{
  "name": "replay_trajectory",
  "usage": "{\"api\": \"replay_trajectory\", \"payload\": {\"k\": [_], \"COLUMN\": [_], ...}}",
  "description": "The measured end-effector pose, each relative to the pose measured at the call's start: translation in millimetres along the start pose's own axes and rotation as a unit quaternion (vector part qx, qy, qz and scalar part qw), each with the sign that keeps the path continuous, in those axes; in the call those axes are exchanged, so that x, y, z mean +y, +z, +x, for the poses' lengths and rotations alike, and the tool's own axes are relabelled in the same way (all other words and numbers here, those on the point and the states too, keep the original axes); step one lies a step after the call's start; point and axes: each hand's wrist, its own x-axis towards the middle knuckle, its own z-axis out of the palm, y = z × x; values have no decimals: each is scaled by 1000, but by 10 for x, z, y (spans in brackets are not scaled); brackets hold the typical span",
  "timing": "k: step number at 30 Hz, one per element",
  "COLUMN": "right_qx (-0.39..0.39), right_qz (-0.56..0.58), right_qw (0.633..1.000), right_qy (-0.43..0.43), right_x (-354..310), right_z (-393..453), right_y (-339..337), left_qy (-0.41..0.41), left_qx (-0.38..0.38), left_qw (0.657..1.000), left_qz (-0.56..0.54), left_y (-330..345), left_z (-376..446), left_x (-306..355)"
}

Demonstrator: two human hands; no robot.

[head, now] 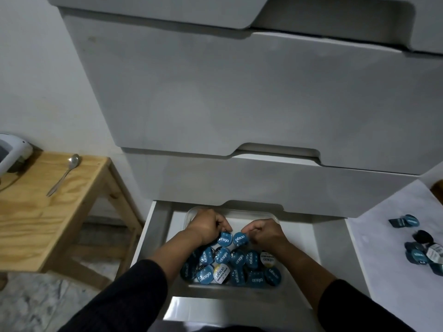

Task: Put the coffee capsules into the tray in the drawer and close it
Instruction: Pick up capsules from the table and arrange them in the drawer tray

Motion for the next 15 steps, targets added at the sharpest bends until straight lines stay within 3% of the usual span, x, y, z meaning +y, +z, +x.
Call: {"api": "replay_trajectory", "payload": {"k": [8, 15], "right_qx": [-13, 24], "right_qz": [-4, -129], "right_qw": [1000, 987], "right_qy": [-9, -96], "right_x": [19, 5], "right_z": [-12, -120], "right_y": [10, 45], "left_qy": [9, 26], "left_qx": [15, 48], "left_qw": [1000, 998], "left_qz": [2, 32], "left_y": [4, -9], "left_z": [-52, -230], "left_x": [11, 119]}}
